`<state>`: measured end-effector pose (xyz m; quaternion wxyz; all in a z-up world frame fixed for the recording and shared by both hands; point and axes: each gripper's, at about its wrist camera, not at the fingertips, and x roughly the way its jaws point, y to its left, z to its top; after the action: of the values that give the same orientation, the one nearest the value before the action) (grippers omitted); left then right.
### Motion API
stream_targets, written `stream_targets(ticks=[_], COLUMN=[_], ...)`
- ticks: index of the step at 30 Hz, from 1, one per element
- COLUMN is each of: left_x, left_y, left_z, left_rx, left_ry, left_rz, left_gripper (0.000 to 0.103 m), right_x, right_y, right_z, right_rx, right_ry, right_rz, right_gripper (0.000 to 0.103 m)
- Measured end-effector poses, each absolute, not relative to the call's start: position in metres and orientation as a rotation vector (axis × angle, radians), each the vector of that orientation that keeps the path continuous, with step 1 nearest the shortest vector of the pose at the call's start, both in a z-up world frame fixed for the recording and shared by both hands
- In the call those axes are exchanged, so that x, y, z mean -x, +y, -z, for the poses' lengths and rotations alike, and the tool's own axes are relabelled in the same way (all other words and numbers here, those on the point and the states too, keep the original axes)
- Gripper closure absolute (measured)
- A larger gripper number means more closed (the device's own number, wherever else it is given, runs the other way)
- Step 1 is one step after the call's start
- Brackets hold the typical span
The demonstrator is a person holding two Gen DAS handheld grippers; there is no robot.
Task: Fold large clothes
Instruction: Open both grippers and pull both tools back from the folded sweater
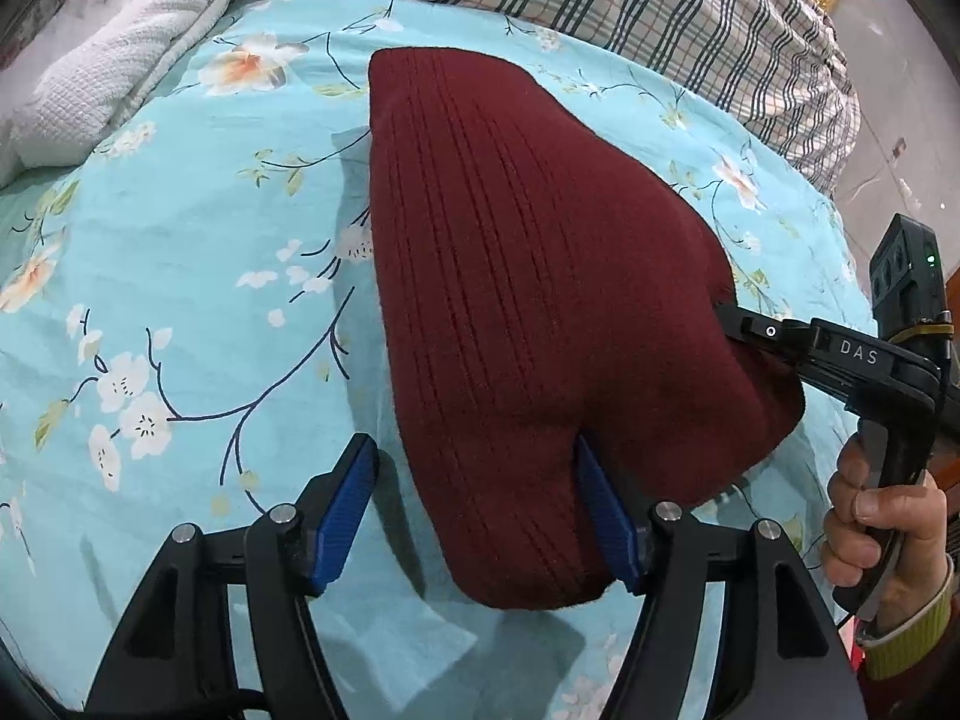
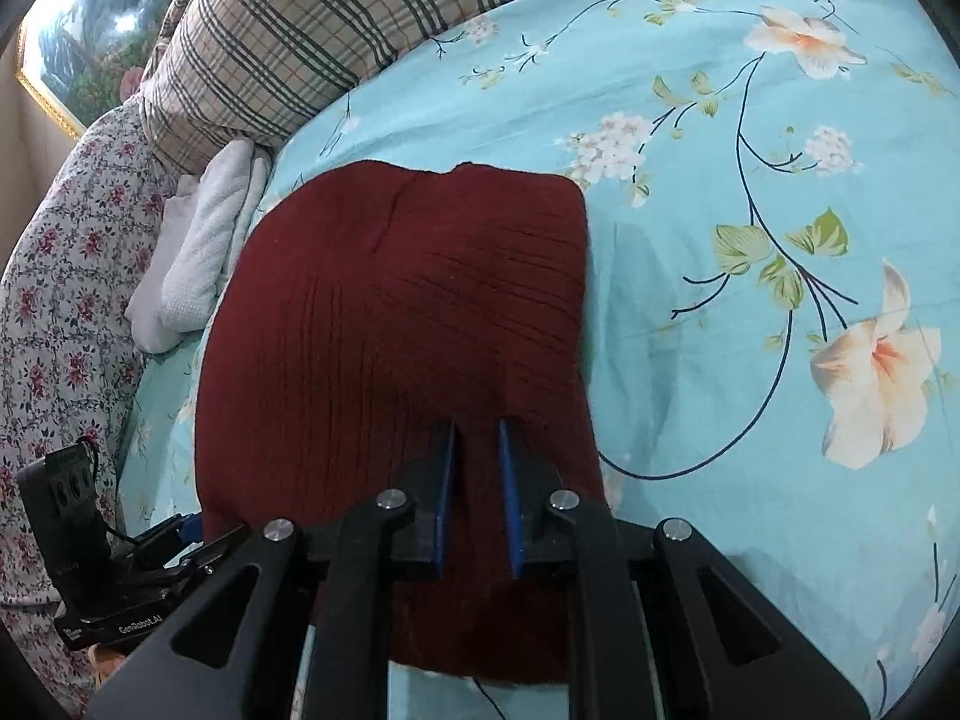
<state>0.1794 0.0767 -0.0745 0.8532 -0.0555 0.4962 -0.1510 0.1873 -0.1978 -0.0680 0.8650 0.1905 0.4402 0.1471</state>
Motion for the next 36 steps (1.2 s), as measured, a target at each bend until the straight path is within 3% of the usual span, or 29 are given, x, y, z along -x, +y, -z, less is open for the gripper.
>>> stream_targets(ticks=[9,13,15,23,25,28,32,34,36], left_x=[-0.159,-0.14,-0.131,-0.086,-0.073,-0.061,-0.05,-0.044,-0.04], left_y=[0.087,0.091,0.093,0.103,0.103,0.102,0.099,0.096,0.092], left_z=[0.047,0.039,0.042,0.071,0.076,0.074,0.041,0.012,-0.014], left_rx=[0.127,0.111,0.087,0.04,0.027,-0.009,-0.044,-0.075,-0.113], left_ry=[1.028,1.019,1.027,1.107,1.123,1.114,1.009,0.925,0.849], left_rz=[0.254,0.219,0.197,0.169,0.171,0.172,0.182,0.198,0.206], left_gripper=[0.032,0.021,0.021,0.021,0.021,0.021,0.021,0.02,0.011], right_x=[-0.146,-0.118,-0.107,-0.054,-0.045,-0.035,-0.028,-0.022,-0.016], right_y=[-0.207,-0.21,-0.21,-0.206,-0.204,-0.199,-0.193,-0.189,-0.186], right_z=[0.038,0.029,0.03,0.055,0.059,0.06,0.046,0.028,0.011], right_rx=[-0.409,-0.391,-0.369,-0.267,-0.239,-0.193,-0.137,-0.11,-0.089], right_ry=[0.856,0.854,0.861,0.938,0.945,0.956,0.934,0.888,0.847], right_rz=[-0.311,-0.315,-0.313,-0.27,-0.268,-0.267,-0.286,-0.312,-0.336], right_gripper=[0.084,0.071,0.065,0.06,0.049,0.042,0.026,0.024,0.019])
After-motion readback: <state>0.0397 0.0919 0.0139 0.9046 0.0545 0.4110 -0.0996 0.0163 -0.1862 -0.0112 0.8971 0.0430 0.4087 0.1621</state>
